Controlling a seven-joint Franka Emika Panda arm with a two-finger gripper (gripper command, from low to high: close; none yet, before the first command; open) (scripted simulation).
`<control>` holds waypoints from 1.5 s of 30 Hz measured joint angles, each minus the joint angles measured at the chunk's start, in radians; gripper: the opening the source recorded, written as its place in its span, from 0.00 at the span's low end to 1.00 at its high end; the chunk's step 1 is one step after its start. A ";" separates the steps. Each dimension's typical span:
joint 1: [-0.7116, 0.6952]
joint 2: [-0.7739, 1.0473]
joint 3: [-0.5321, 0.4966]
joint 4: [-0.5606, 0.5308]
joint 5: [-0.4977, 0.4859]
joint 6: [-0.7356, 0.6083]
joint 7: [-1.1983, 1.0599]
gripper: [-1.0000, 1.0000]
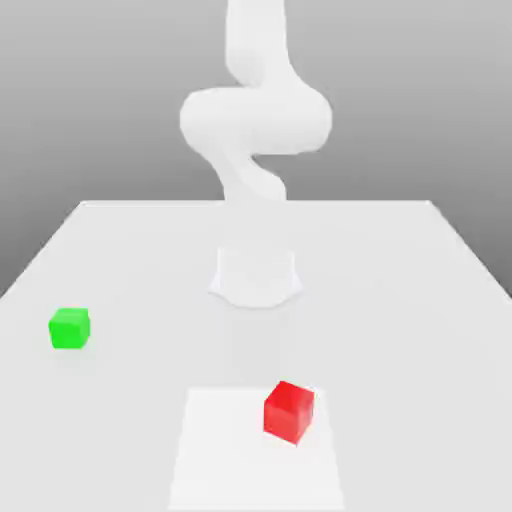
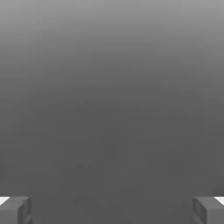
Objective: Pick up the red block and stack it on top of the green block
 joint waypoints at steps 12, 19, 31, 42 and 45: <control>-0.154 0.361 0.195 -0.203 -0.141 0.194 0.358 0.50; -0.188 0.557 0.230 -0.321 -0.159 0.310 0.516 0.50; -0.127 0.761 0.226 -0.442 0.013 0.485 0.566 0.50; -0.079 0.922 0.133 -0.418 -0.143 0.616 0.681 0.50; -0.036 0.973 0.077 -0.417 -0.193 0.658 0.715 0.00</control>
